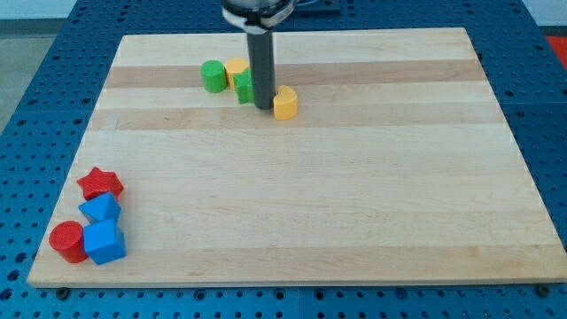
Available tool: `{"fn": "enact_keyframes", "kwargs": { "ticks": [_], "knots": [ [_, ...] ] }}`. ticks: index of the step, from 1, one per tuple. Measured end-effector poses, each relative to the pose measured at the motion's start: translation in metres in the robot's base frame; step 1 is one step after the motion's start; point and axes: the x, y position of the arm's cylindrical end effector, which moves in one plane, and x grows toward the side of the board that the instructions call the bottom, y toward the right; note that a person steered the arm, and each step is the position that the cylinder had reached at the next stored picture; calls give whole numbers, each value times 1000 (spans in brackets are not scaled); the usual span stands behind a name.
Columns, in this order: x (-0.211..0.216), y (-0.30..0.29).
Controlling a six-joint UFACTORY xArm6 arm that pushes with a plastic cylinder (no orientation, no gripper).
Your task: Place the yellow heart towards the bottom right side of the green star
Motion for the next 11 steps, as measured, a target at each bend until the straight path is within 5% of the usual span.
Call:
{"fn": "enact_keyframes", "kwargs": {
  "ticks": [3,4,5,6,7,8,10,11],
  "knots": [
    [45,-21],
    [74,-4],
    [84,77],
    [69,158],
    [7,168],
    [-22,135],
    [22,18],
    [7,50]
  ]
}}
